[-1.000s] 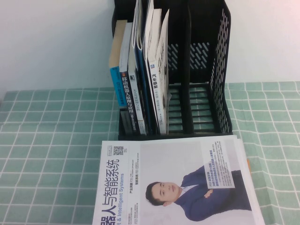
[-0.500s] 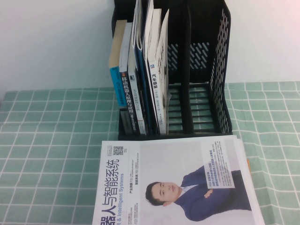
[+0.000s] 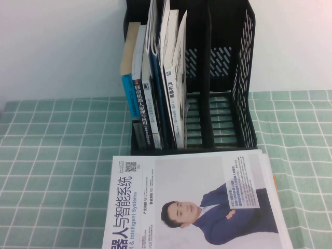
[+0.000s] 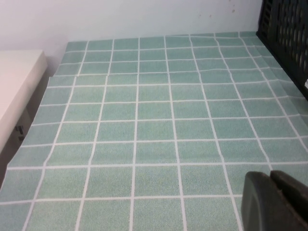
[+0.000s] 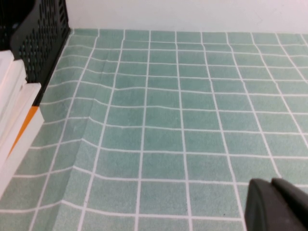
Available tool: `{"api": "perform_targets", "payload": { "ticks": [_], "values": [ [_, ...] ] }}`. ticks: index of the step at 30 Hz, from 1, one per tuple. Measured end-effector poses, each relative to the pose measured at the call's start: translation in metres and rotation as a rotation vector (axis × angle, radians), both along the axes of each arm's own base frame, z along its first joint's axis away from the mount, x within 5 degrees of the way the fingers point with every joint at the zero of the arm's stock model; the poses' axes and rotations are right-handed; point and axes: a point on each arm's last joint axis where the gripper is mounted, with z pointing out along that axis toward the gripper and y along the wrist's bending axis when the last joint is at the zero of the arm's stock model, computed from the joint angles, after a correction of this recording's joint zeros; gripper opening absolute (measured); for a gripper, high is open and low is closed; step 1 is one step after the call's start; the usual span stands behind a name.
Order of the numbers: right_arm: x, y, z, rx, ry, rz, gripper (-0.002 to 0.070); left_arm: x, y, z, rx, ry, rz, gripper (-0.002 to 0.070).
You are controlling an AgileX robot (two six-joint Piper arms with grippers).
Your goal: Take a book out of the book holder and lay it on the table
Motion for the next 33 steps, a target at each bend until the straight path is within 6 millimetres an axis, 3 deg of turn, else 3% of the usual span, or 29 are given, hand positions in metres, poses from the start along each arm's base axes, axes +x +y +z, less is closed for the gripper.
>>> {"api": "perform_targets", "payload": {
  "ticks": [11, 23, 29, 33],
  "values": [
    [0.001, 0.0, 0.002, 0.0, -0.018, 0.002, -0.0002, 0.001, 0.002, 0.003, 0.072, -0.047, 0.001, -0.0003],
    [0.005, 0.005, 0.038, -0.144, -0.421, 0.075, -0.0002, 0.001, 0.001, 0.051, 0.041, -0.587, 0.009, -0.0003],
    [0.003, 0.009, 0.05, -0.165, -0.557, 0.108, -0.0002, -0.003, 0.001, 0.063, 0.027, -0.721, 0.009, -0.0003],
    [0.002, 0.01, 0.053, -0.172, -0.588, 0.116, -0.0002, -0.006, 0.001, 0.069, -0.079, -0.791, -0.001, -0.0003]
  ]
}}
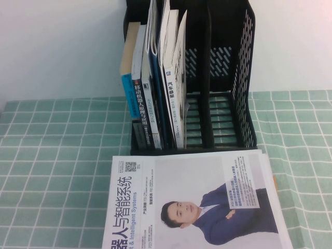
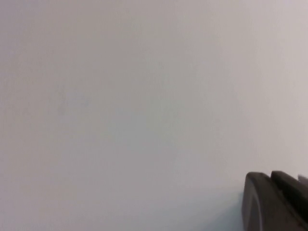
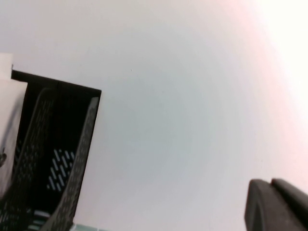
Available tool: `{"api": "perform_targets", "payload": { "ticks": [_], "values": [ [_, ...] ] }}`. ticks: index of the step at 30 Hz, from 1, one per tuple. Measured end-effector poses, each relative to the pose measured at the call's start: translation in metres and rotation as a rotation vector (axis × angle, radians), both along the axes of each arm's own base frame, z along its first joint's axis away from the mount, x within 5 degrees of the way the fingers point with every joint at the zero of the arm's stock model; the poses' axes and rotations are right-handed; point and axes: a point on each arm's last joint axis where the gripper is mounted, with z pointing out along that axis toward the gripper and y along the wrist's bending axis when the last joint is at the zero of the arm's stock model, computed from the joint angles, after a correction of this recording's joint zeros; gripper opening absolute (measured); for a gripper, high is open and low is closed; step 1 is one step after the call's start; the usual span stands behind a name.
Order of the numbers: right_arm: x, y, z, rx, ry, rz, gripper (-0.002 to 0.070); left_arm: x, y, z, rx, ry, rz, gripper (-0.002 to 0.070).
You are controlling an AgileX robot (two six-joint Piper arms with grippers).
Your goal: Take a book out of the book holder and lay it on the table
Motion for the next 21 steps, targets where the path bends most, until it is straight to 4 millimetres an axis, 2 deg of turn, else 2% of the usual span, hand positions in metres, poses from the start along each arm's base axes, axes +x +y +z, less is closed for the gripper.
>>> {"api": "perform_targets", "payload": {
  "ticks": [3, 6, 10, 12, 17, 21],
  "values": [
    [-0.001, 0.001, 0.003, -0.045, -0.04, -0.001, -0.0002, -0.002, 0.001, 0.004, -0.076, -0.052, -0.034, -0.0003],
    [-0.002, 0.002, 0.005, -0.062, -0.067, 0.002, -0.0002, -0.002, 0.003, 0.003, -0.167, -0.032, -0.058, -0.0003],
    [-0.002, 0.0, 0.007, -0.063, -0.036, -0.013, -0.0002, 0.003, 0.002, 0.001, -0.229, 0.169, -0.082, -0.0003],
    [-0.003, -0.002, 0.015, -0.064, -0.01, -0.033, -0.0002, 0.001, 0.001, 0.011, -0.234, 0.273, -0.077, -0.0003],
    [-0.011, -0.006, 0.044, -0.057, 0.018, -0.079, -0.0002, -0.009, 0.001, 0.047, -0.229, 0.367, -0.068, -0.0003],
    [-0.006, -0.008, 0.057, -0.056, 0.089, -0.097, -0.0002, -0.001, 0.001, 0.055, -0.262, 0.394, -0.079, -0.0003]
  ]
}}
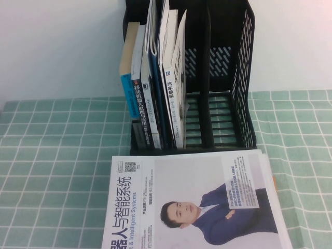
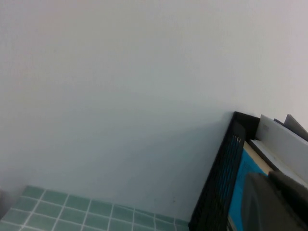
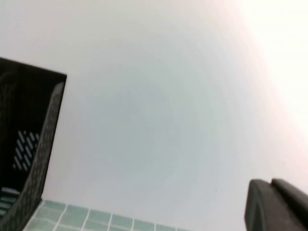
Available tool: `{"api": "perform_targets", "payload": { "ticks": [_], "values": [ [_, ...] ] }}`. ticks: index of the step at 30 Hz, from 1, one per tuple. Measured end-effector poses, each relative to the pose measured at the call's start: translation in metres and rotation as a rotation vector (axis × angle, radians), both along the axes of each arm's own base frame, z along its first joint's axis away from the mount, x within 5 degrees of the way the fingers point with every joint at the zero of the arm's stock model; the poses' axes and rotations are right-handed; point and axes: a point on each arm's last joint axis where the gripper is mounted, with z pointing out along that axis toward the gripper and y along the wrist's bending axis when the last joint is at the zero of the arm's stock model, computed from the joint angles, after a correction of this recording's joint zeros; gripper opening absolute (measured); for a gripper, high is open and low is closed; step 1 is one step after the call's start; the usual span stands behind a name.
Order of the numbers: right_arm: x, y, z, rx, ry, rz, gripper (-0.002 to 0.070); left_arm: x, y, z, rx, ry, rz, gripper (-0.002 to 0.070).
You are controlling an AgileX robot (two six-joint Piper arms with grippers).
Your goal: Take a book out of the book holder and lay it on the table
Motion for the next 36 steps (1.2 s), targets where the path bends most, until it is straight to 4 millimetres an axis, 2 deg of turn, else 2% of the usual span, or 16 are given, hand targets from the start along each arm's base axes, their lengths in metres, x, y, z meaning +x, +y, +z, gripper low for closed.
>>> {"api": "perform_targets", "payload": {
  "ticks": [7, 13, 16, 21, 26, 29, 36],
  "values": [
    [0.034, 0.002, -0.002, -0.004, 0.166, 0.012, -0.0002, 0.025, -0.006, 0.014, -0.007, 0.167, -0.07, -0.0003],
    [0.063, 0.013, 0.005, -0.017, 0.083, 0.138, -0.0002, 0.059, -0.029, 0.043, 0.062, 0.248, -0.263, -0.0003],
    [0.075, 0.026, 0.004, -0.037, 0.058, 0.276, -0.0002, 0.082, -0.049, 0.054, 0.097, 0.288, -0.372, -0.0003],
    [0.092, 0.04, -0.01, -0.069, 0.136, 0.441, -0.0002, 0.115, -0.091, 0.064, 0.118, 0.327, -0.53, -0.0003],
    [0.104, 0.043, -0.023, -0.065, 0.216, 0.478, -0.0002, 0.141, -0.139, 0.07, 0.14, 0.34, -0.645, -0.0003],
    [0.108, 0.046, -0.027, -0.074, 0.221, 0.511, -0.0002, 0.163, -0.165, 0.068, 0.15, 0.372, -0.673, -0.0003],
    [0.121, 0.051, -0.026, -0.094, 0.209, 0.569, -0.0001, 0.208, -0.204, 0.064, 0.128, 0.416, -0.675, -0.0003]
  ]
}}
